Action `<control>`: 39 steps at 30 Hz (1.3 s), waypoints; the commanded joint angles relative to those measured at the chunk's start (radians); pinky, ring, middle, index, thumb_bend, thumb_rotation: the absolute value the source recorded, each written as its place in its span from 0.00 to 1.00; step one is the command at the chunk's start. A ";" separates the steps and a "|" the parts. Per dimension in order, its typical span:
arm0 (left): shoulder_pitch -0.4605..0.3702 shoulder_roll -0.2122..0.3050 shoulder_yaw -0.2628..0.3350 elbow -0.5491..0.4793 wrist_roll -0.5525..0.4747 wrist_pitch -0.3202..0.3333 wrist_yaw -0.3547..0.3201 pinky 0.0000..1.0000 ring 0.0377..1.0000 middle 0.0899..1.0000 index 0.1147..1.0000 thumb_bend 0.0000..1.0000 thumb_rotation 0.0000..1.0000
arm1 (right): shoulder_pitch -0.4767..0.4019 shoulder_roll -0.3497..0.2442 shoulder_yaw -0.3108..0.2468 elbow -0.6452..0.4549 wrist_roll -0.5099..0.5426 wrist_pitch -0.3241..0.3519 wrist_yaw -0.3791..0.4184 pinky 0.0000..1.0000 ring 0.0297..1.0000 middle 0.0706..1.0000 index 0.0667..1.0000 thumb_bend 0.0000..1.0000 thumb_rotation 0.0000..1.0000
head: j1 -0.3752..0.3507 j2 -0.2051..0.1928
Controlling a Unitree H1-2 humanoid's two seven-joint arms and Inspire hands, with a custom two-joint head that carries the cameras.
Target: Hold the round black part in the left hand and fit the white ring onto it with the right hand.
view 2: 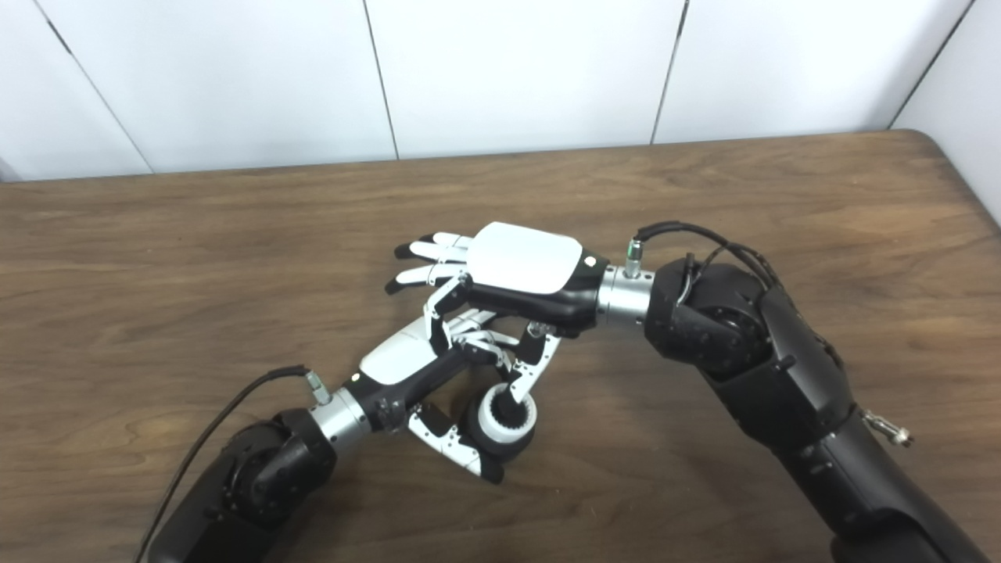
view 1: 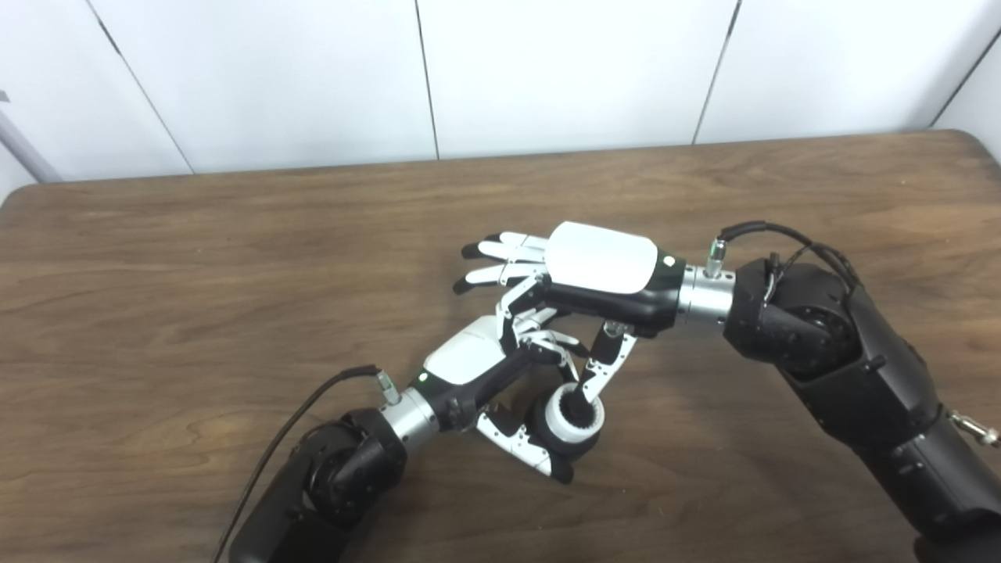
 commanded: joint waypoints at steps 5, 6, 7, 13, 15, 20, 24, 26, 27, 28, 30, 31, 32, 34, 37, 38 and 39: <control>-0.032 -0.022 0.000 -0.018 0.012 -0.027 0.040 1.00 1.00 0.85 0.41 0.52 0.06 | -0.019 -0.027 -0.011 -0.042 0.032 0.006 0.011 1.00 1.00 0.90 0.54 0.92 0.17 | -0.001 0.004; -0.031 -0.026 0.000 -0.018 0.014 -0.030 0.044 1.00 1.00 0.85 0.41 0.52 0.06 | -0.018 -0.029 -0.013 -0.042 0.035 0.007 0.012 1.00 1.00 0.90 0.54 0.93 0.17 | 0.003 0.005; -0.030 -0.029 0.000 -0.019 0.017 -0.032 0.047 1.00 1.00 0.86 0.41 0.52 0.06 | -0.019 -0.032 -0.015 -0.043 0.038 0.007 0.012 1.00 1.00 0.90 0.54 0.92 0.17 | 0.003 0.009; -0.022 -0.032 0.000 -0.033 0.018 -0.014 0.045 1.00 1.00 0.85 0.41 0.52 0.06 | -0.032 -0.043 -0.017 -0.052 0.065 0.020 0.027 1.00 1.00 0.90 0.53 0.90 0.15 | -0.009 0.016; -0.019 -0.031 0.003 -0.034 0.014 -0.003 0.038 1.00 1.00 0.84 0.41 0.52 0.06 | -0.036 -0.044 -0.020 -0.055 0.072 0.020 0.028 1.00 1.00 0.90 0.53 0.90 0.15 | -0.009 0.016; -0.007 -0.025 0.012 -0.019 0.021 0.033 0.034 1.00 1.00 0.79 0.41 0.52 0.06 | -0.053 -0.052 -0.032 -0.061 0.089 0.023 0.034 1.00 1.00 0.91 0.52 0.90 0.14 | -0.018 0.020; -0.001 -0.010 0.008 -0.004 0.039 0.037 0.040 1.00 0.99 0.76 0.41 0.52 0.06 | -0.064 -0.063 -0.039 -0.067 0.092 0.021 0.039 1.00 1.00 0.91 0.53 0.89 0.15 | -0.028 0.026; 0.000 0.000 0.005 0.010 0.047 0.031 0.045 1.00 0.99 0.75 0.41 0.52 0.06 | -0.071 -0.069 -0.040 -0.080 0.086 0.032 0.046 1.00 1.00 0.91 0.53 0.88 0.16 | -0.034 0.027; 0.000 0.005 0.004 0.017 0.050 0.027 0.047 1.00 1.00 0.75 0.41 0.52 0.06 | -0.073 -0.072 -0.041 -0.085 0.085 0.038 0.048 1.00 1.00 0.91 0.54 0.89 0.16 | -0.034 0.027; 0.000 0.014 0.000 0.027 0.062 0.018 0.054 1.00 1.00 0.75 0.41 0.52 0.06 | -0.077 -0.074 -0.043 -0.092 0.086 0.045 0.050 1.00 1.00 0.90 0.54 0.89 0.16 | -0.036 0.027; -0.001 0.027 -0.004 0.049 0.076 -0.003 0.073 1.00 0.99 0.75 0.41 0.52 0.06 | -0.082 -0.077 -0.046 -0.098 0.087 0.049 0.050 1.00 1.00 0.90 0.54 0.89 0.17 | -0.037 0.027; -0.002 0.032 -0.005 0.063 0.082 -0.014 0.085 1.00 0.99 0.75 0.41 0.52 0.06 | -0.085 -0.077 -0.048 -0.100 0.089 0.053 0.050 1.00 1.00 0.90 0.54 0.89 0.17 | -0.039 0.027; -0.003 0.037 -0.006 0.074 0.086 -0.022 0.093 1.00 0.99 0.74 0.41 0.52 0.06 | -0.087 -0.077 -0.050 -0.101 0.091 0.055 0.050 1.00 1.00 0.90 0.54 0.89 0.17 | -0.040 0.027; -0.007 0.048 -0.009 0.087 0.099 -0.031 0.105 1.00 0.98 0.74 0.41 0.52 0.06 | -0.093 -0.075 -0.053 -0.105 0.090 0.064 0.053 1.00 1.00 0.90 0.55 0.88 0.18 | -0.039 0.028; -0.013 0.064 -0.015 0.098 0.120 -0.033 0.116 1.00 0.98 0.74 0.42 0.52 0.06 | -0.103 -0.071 -0.058 -0.115 0.084 0.082 0.056 1.00 1.00 0.91 0.55 0.88 0.19 | -0.042 0.030; -0.014 0.069 -0.017 0.100 0.125 -0.031 0.118 1.00 0.99 0.74 0.42 0.52 0.06 | -0.104 -0.069 -0.059 -0.116 0.082 0.085 0.056 1.00 1.00 0.90 0.55 0.88 0.19 | -0.042 0.030; -0.016 0.073 -0.018 0.102 0.128 -0.031 0.121 1.00 0.99 0.75 0.42 0.52 0.06 | -0.105 -0.067 -0.060 -0.117 0.081 0.086 0.055 1.00 1.00 0.91 0.55 0.88 0.19 | -0.041 0.030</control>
